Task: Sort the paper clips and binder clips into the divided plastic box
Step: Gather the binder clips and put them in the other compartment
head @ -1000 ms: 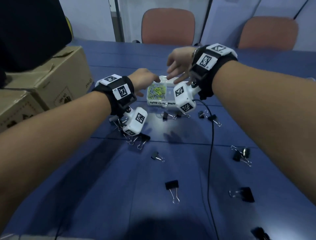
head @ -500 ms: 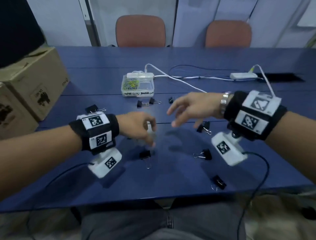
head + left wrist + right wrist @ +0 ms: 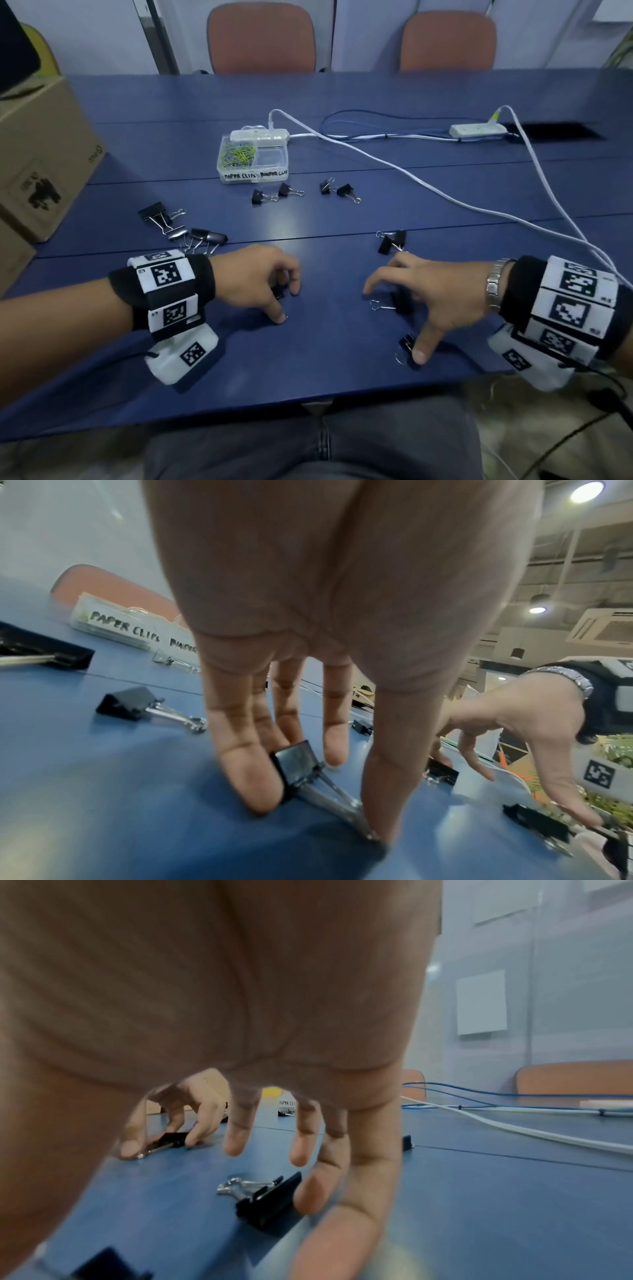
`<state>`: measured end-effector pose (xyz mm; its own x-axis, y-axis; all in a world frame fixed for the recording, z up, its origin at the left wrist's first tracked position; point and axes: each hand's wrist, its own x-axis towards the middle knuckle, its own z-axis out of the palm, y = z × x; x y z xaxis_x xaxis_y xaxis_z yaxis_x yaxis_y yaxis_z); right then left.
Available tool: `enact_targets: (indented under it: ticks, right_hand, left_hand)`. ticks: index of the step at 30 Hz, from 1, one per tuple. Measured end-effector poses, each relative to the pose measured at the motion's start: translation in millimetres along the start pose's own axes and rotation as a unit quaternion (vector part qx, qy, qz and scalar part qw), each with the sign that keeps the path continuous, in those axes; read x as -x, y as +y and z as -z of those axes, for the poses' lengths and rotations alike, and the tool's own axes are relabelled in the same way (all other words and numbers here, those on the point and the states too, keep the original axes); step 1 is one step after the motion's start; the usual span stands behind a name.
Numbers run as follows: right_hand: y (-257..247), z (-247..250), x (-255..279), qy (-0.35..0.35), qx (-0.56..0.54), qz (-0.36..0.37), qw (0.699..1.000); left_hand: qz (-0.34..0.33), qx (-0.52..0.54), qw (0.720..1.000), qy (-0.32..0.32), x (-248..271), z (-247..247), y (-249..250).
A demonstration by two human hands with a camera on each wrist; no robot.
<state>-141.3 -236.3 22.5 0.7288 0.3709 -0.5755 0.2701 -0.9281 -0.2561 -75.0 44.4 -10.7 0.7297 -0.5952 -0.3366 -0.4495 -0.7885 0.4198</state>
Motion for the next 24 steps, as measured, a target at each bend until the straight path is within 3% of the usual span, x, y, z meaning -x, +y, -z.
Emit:
enact_targets:
  ticks: [9, 16, 20, 24]
  right_hand:
    - [27, 22, -46, 0.154, -0.002, -0.015, 0.988]
    - [30, 37, -77, 0.125, 0.009, -0.027, 0.992]
    - [25, 41, -87, 0.125, 0.013, -0.001, 0.992]
    - [17, 43, -93, 0.131, 0.030, 0.027, 0.991]
  left_hand:
    - [0.018, -0.054, 0.996, 0.072, -23, 12, -12]
    - [0.129, -0.143, 0.981, 0.032, -26, 29, -28]
    - [0.130, -0.090, 0.987, 0.017, -27, 34, -31]
    - [0.106, -0.044, 0.992, 0.049, -32, 34, -33]
